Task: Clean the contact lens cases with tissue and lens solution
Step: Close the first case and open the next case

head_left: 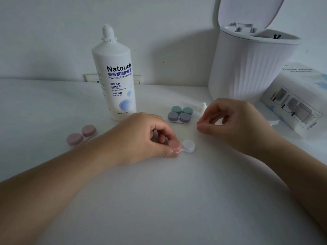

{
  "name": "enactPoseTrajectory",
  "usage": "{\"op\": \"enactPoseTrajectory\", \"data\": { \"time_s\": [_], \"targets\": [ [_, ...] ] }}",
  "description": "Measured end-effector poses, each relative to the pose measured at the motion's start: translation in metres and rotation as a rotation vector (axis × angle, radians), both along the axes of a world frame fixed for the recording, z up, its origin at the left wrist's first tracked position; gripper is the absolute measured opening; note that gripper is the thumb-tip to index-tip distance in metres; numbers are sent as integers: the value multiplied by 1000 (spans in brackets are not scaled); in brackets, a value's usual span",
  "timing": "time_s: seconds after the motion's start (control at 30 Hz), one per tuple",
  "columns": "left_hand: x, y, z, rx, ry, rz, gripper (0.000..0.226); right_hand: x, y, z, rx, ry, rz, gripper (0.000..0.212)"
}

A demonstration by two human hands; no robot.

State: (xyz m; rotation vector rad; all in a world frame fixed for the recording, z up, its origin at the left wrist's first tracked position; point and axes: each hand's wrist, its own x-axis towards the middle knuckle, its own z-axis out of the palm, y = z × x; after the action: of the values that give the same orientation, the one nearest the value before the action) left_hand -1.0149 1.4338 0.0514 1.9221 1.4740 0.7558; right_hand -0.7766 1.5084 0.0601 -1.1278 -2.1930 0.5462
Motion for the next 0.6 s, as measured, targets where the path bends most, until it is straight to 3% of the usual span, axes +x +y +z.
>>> {"op": "enactPoseTrajectory", "data": {
  "time_s": [0.13, 0.27, 0.33, 0.6],
  "targets": [
    [0, 0, 0, 12, 10, -5, 18, 3, 1, -1, 28, -138, -42, 15],
    [0, 0, 1, 22, 12, -6, 18, 3, -5, 4, 17, -282, -80, 46],
    [1, 0, 1, 20, 12, -5, 18, 3, -9, 6, 7, -314, -69, 52],
    [0, 1, 0, 10, 5, -2, 22, 6, -11, 7, 106, -275, -25, 43]
  ]
}}
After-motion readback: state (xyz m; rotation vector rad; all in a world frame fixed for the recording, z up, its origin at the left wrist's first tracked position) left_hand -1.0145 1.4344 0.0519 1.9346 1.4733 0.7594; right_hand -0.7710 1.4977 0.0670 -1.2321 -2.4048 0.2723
